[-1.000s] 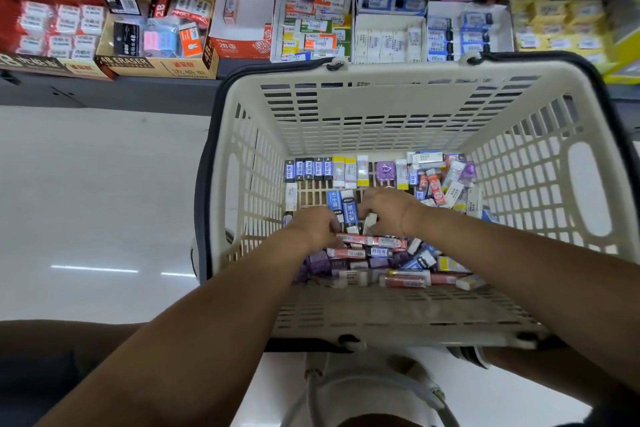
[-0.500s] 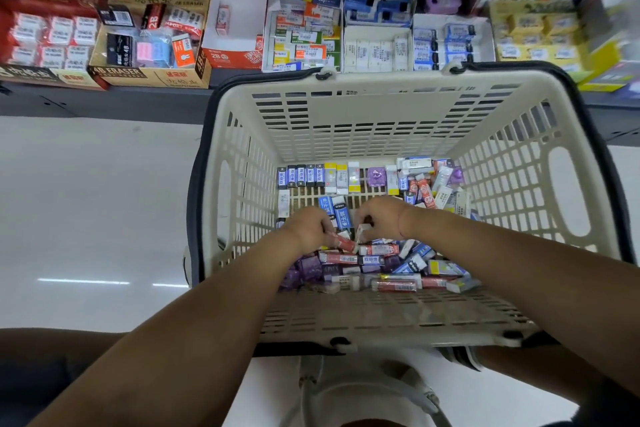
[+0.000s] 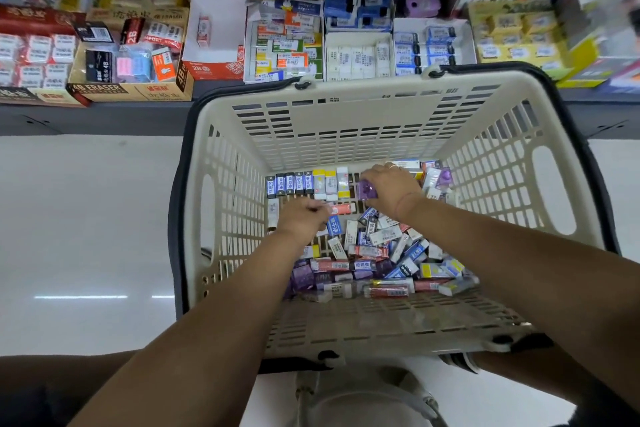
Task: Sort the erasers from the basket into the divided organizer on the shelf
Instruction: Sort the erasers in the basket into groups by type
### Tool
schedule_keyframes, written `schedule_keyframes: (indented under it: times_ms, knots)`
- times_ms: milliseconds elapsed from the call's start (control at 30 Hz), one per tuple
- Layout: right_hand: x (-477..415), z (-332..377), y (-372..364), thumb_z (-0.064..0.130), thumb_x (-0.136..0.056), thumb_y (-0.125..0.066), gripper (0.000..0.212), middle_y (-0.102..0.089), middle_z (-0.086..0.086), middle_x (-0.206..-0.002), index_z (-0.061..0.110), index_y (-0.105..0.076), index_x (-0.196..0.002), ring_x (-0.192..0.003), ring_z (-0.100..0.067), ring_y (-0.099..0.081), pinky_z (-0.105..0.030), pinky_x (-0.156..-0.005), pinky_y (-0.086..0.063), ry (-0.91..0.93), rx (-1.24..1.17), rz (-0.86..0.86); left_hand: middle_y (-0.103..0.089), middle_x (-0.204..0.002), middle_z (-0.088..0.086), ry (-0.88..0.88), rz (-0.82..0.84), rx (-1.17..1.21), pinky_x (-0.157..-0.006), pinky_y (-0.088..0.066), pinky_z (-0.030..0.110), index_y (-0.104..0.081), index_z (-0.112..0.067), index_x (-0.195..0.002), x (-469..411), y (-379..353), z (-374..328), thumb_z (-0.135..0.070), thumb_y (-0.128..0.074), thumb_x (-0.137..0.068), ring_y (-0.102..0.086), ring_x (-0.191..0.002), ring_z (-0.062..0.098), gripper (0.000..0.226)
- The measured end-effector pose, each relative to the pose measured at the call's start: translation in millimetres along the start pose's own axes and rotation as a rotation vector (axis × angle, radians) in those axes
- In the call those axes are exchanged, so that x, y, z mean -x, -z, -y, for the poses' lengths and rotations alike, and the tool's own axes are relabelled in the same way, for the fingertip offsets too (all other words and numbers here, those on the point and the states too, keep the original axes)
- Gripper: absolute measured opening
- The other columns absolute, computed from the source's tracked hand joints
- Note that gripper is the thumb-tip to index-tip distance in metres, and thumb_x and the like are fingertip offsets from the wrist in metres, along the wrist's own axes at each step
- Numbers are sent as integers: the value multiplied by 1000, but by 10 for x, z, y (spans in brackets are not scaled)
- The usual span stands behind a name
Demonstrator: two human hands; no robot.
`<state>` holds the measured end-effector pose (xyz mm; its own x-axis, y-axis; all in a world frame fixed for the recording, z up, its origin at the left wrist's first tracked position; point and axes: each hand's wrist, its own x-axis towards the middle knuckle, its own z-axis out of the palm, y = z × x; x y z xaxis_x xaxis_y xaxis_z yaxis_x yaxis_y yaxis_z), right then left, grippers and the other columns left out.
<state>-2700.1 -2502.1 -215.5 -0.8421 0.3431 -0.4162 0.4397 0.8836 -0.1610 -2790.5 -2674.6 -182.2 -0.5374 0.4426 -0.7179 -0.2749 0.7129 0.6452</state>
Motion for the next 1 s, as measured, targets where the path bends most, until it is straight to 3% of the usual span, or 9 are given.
schedule_keyframes:
  times_ms: [100, 233, 300, 400, 467, 600, 767, 900, 1000]
  knots:
    - [126, -81, 185, 17, -81, -69, 33, -57, 2, -107, 20, -60, -113, -97, -15, -53, -24, -83, -41, 48, -214, 71, -67, -83, 1, 14, -42, 65, -66, -50, 22, -65, -10, -104, -19, 40, 31, -15, -61, -93, -61, -69, 11, 13]
    - [548, -191, 420, 3, -77, -73, 27, -58, 8, -87, 16, -63, -99, -77, -8, -58, -17, -70, -48, 156, -499, 550, -69, -80, -3, 30, -85, 73, -74, -52, 27, -65, -14, -94, -72, 106, 37, -18, -61, -93, -63, -70, 11, 5]
    - [738, -291, 434, 3, -79, -72, 29, -54, 13, -81, 15, -64, -103, -69, -3, -54, -11, -62, -47, 192, -355, 708, -68, -80, -4, 28, -77, 65, -73, -52, 27, -65, -15, -95, -77, 101, 23, -19, -62, -93, -63, -70, 10, 5]
    - [900, -532, 474, 22, -81, -73, 35, -54, 8, -96, 17, -64, -114, -95, -15, -56, -26, -84, -47, 219, 9, 764, -67, -79, -3, 18, -58, 85, -59, -48, 16, -63, -13, -95, -51, 56, -1, -17, -62, -92, -62, -69, 8, 5]
    - [915, -670, 539, 36, -83, -70, 37, -58, 1, -108, 14, -66, -113, -105, -19, -55, -32, -91, -46, 202, 92, 816, -68, -83, 0, 17, -44, 103, -53, -47, 12, -63, -12, -98, -52, 3, -23, -17, -62, -93, -61, -68, 8, 8]
    - [749, -701, 590, 37, -91, -58, 29, -66, -6, -103, 11, -69, -99, -97, -21, -62, -33, -87, -48, 93, 25, 582, -67, -84, 5, 62, -53, 178, -51, -47, 14, -63, -11, -86, -151, -221, -144, -14, -60, -94, -60, -65, 11, 9]
    - [283, -492, 412, 27, -90, -60, 36, -54, -3, -127, 18, -57, -124, -115, -21, -52, -33, -97, -43, -11, -54, 48, -65, -77, 8, 121, -165, 358, -62, -49, 26, -60, -11, -70, -356, -661, -269, -11, -58, -94, -58, -65, 17, 24]
    - [62, -359, 197, 29, -88, -62, 52, -44, -3, -141, 19, -46, -136, -130, -24, -37, -37, -107, -31, -50, 39, -6, -64, -75, 10, 252, -263, 609, -52, -51, 23, -60, -4, -90, -425, -922, -345, -6, -62, -91, -60, -56, 14, 3]
    - [54, -335, 96, 43, -83, -64, 60, -41, 0, -137, 21, -47, -136, -128, -24, -32, -39, -104, -27, -43, 119, -18, -64, -79, 13, 274, -312, 677, -50, -50, 24, -57, -3, -92, -463, -988, -338, -6, -62, -91, -62, -55, 17, 6]
